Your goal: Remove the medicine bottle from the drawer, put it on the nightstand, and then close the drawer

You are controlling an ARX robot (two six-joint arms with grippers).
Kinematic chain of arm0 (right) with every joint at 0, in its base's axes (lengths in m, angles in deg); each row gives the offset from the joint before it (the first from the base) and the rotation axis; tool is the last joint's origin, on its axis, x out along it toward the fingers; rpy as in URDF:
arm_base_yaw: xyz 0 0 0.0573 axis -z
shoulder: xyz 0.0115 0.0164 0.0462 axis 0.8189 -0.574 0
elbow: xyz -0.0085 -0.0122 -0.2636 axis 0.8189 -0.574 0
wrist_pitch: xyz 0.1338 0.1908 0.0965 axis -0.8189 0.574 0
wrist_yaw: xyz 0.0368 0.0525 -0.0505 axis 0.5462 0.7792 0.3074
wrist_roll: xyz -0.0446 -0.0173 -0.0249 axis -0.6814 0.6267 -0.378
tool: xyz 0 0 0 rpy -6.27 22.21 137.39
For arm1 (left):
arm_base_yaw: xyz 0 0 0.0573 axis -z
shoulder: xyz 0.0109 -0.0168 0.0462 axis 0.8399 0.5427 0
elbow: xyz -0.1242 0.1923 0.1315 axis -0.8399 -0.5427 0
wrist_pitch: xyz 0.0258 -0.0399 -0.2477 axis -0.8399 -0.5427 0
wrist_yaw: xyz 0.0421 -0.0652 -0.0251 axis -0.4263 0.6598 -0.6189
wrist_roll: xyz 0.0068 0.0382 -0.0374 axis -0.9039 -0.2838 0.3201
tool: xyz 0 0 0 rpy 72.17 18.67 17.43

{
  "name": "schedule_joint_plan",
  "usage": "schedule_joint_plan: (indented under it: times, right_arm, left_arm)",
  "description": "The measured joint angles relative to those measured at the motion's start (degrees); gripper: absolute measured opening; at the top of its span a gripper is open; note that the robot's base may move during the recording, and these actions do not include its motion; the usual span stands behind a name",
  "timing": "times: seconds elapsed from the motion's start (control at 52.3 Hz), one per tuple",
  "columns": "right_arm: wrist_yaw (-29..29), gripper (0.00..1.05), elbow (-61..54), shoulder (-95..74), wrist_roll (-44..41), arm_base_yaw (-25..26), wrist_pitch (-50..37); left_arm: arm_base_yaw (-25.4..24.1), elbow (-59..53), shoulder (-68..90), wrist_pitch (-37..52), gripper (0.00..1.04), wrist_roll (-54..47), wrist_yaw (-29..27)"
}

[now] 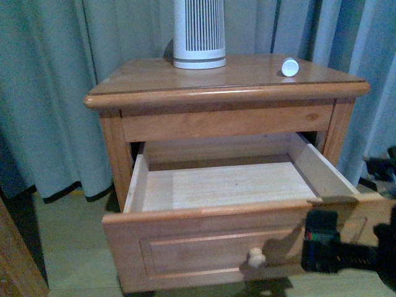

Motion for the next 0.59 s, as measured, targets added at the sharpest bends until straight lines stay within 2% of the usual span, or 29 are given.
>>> schedule_joint_plan:
  times: [0.191, 0.459, 0.592]
  right_arm:
    - [1.97, 0.98, 14.21, -12.44, -3.91, 3.26, -2.08]
    - [2.58, 0.98, 34.97, -26.21, -6.14, 5.92, 3.04]
    - [3.15, 0.98, 41.77, -30.01, -6.69, 6.25, 4.83]
  left_arm:
    - [0.00, 0.00, 0.00, 0.00, 0.98, 0.00, 0.02]
    - [0.00, 0.00, 0.00, 0.00, 0.98, 0.00, 0.02]
    - [0.00, 0.00, 0.00, 0.00, 0.98, 0.00, 0.02]
